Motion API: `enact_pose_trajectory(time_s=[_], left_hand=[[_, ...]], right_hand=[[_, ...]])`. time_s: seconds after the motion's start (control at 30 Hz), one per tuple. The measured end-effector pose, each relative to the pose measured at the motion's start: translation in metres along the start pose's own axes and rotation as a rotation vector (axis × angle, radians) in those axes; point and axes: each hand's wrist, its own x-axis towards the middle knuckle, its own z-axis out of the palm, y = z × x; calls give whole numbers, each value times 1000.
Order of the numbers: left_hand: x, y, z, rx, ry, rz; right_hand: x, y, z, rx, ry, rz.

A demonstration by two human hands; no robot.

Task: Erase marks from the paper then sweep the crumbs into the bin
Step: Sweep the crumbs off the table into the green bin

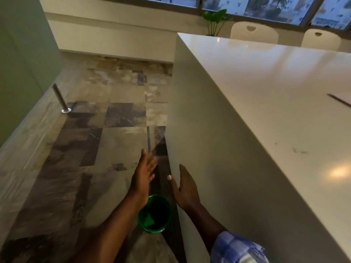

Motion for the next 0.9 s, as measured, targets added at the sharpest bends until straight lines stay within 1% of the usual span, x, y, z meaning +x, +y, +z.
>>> enact_pose_trajectory(time_s=[0.13, 0.27, 0.43, 0.57, 0.7, 0.8, 0.9], left_hand=[[54, -97, -32, 109, 47, -51], [100, -196, -67, 191, 122, -60], [154, -307, -110, 317, 138, -122], [187, -375, -134, 311, 150, -125], [222, -438, -157, 274, 178, -129], [239, -467, -167, 226, 198, -140], [252, -493, -171, 206, 200, -135]], right_hand=[[4, 58, 73, 40, -140, 122], [13, 112, 138, 191, -209, 244], [20, 187, 214, 227, -259, 394], [17, 236, 262, 275, -289, 463], [24, 285, 309, 287, -248, 564], [29, 310, 333, 314, -244, 654], [35, 331, 355, 421, -238, 752]])
